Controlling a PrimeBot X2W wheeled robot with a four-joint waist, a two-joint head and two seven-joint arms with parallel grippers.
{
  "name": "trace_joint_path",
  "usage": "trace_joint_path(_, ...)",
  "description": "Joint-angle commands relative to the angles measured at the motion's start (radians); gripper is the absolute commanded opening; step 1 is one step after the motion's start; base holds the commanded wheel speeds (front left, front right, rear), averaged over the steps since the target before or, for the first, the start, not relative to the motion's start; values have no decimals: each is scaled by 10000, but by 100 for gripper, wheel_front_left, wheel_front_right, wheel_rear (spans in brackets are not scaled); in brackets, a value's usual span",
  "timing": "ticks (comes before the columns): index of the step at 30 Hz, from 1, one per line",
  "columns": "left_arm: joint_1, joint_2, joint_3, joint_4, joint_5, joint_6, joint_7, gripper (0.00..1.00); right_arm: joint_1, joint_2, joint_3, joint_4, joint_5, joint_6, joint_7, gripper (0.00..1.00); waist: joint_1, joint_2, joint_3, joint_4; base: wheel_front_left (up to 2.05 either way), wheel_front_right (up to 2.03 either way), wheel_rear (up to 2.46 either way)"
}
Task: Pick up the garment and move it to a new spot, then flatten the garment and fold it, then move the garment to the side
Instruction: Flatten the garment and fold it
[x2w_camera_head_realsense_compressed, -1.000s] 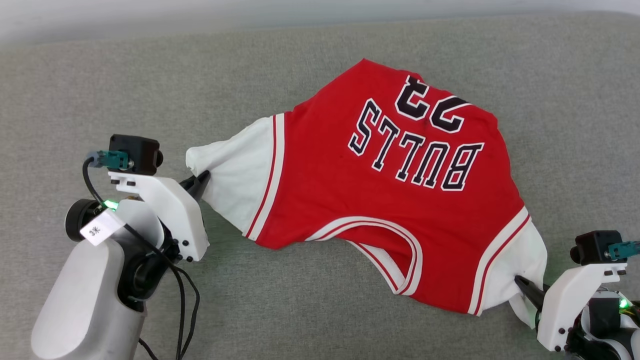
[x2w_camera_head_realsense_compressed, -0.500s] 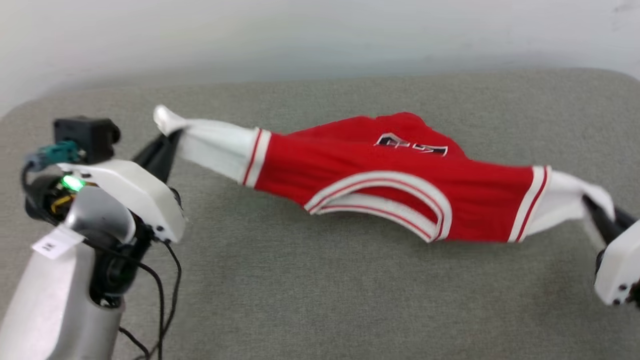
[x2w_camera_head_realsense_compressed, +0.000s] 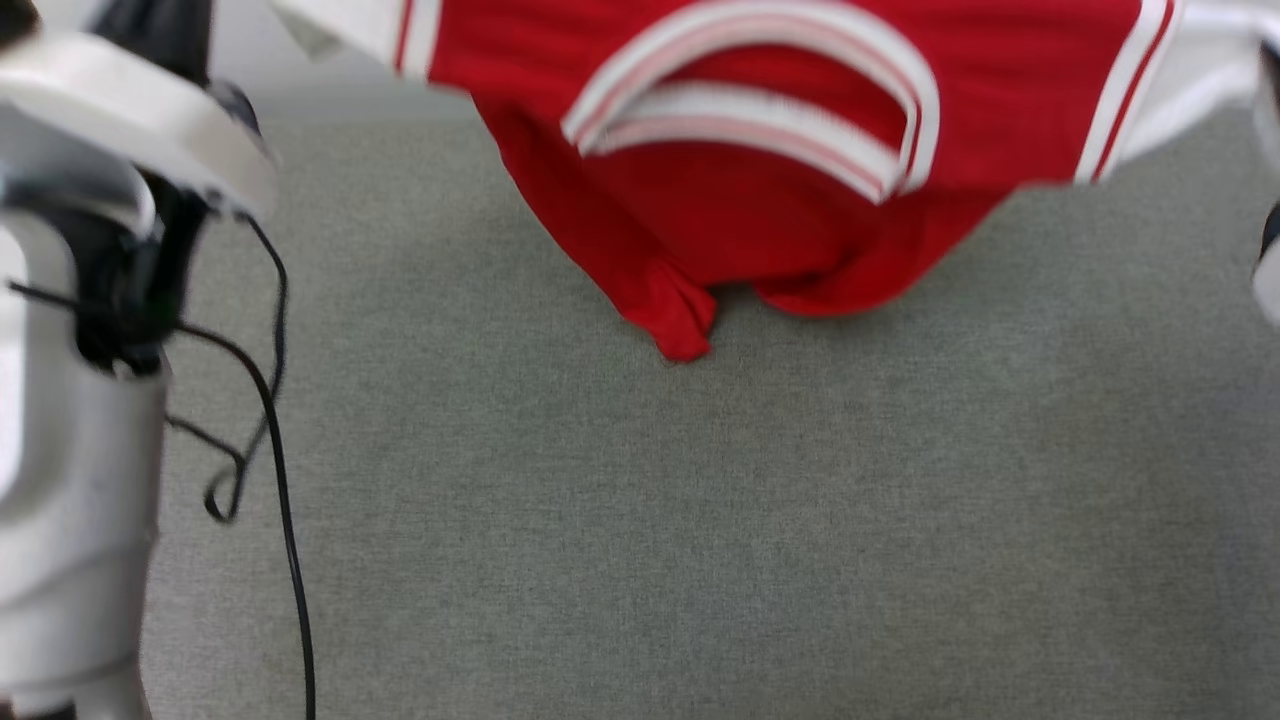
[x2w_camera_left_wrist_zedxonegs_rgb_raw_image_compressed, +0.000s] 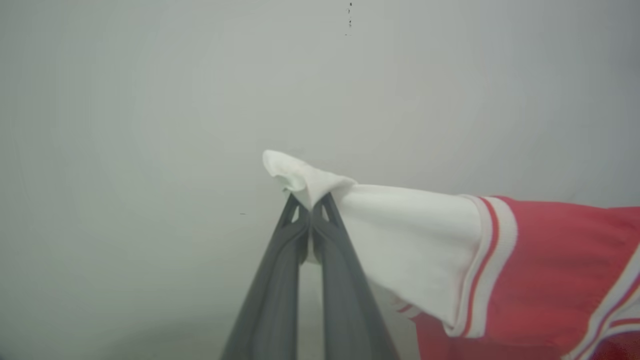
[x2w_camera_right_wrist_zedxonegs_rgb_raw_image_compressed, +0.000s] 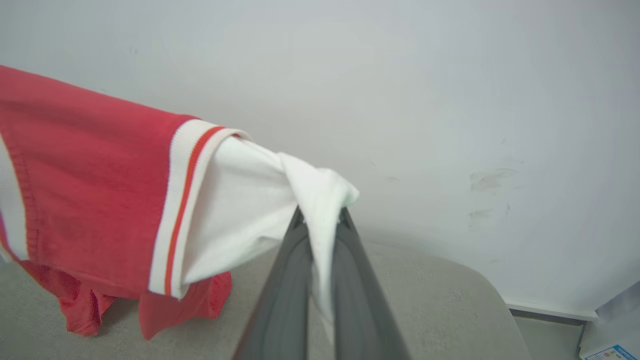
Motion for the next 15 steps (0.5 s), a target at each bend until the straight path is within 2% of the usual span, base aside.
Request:
trace_joint_path(1, -627, 87, 20, 427, 177, -67, -248, 0, -687, -91, 43, 300, -111, -18, -234, 0, 0, 0, 349, -3, 0, 0, 0)
trace_joint_path(7, -2994, 369, -144, 2382, 850, -241, -1200, 0, -3325, 62, 354, 1876, -408, -18, -1319, 0, 0, 0, 1123, -193, 0, 0, 0)
trace_joint_path(15, -5638, 700, -481, 4201, 1575, -502, -2279, 0, -6575, 227, 1053, 4010, -855, -18, -2697, 0, 0, 0, 2071, -461, 0, 0, 0)
